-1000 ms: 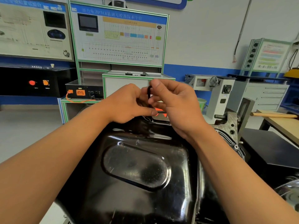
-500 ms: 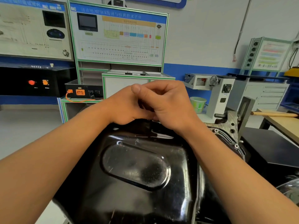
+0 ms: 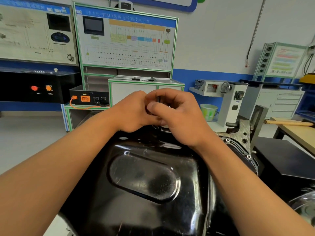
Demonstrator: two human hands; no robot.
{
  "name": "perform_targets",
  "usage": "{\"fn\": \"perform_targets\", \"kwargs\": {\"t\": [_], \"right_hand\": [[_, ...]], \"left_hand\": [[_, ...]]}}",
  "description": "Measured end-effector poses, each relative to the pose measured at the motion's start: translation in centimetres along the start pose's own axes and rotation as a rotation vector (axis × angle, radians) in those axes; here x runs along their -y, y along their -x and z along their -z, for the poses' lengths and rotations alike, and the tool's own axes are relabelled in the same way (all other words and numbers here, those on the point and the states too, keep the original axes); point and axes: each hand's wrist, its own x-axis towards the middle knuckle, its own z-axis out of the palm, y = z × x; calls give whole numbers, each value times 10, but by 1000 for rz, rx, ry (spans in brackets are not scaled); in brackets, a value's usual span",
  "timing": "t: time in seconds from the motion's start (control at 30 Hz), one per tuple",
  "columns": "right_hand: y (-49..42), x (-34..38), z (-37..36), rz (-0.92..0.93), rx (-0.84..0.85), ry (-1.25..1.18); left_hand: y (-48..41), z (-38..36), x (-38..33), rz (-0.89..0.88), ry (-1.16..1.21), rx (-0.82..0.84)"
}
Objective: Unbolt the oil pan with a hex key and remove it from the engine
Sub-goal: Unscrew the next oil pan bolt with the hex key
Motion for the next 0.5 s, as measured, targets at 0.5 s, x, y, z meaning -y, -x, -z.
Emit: {"fn": "perform_targets", "kwargs": {"t": [0.5], "right_hand": [[-6, -5, 6, -216, -52, -331]], "left_hand": [[1, 4, 7, -20, 81, -43]]}}
